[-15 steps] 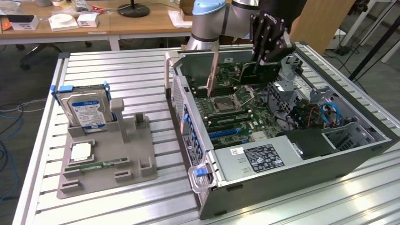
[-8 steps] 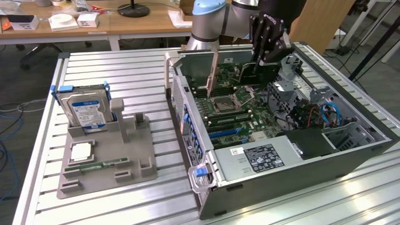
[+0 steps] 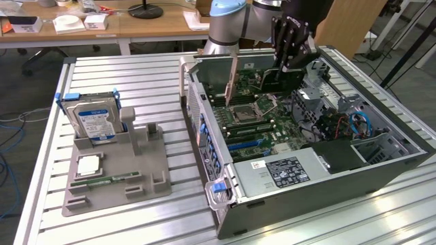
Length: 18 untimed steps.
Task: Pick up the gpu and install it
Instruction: 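Insert the gpu into the slot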
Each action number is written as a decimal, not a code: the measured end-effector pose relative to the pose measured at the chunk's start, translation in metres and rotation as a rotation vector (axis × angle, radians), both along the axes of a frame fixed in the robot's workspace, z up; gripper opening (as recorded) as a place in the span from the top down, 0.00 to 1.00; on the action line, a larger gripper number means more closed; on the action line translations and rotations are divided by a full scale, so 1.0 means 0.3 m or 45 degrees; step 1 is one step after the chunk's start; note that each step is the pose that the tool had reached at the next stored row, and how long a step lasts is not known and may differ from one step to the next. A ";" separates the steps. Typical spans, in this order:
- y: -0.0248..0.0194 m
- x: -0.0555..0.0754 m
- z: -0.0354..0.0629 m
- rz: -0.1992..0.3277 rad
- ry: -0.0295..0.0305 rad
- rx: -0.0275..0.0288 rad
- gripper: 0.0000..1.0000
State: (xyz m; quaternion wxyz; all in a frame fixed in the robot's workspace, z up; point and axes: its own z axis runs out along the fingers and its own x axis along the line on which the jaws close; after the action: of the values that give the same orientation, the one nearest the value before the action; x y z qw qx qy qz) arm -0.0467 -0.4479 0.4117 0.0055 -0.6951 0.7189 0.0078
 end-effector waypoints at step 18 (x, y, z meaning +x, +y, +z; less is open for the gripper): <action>0.000 0.000 -0.011 0.004 -0.0013 0.0001 0.74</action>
State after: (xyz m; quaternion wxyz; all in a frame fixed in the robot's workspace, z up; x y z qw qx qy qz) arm -0.0467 -0.4479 0.4083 0.0059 -0.6962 0.7178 0.0074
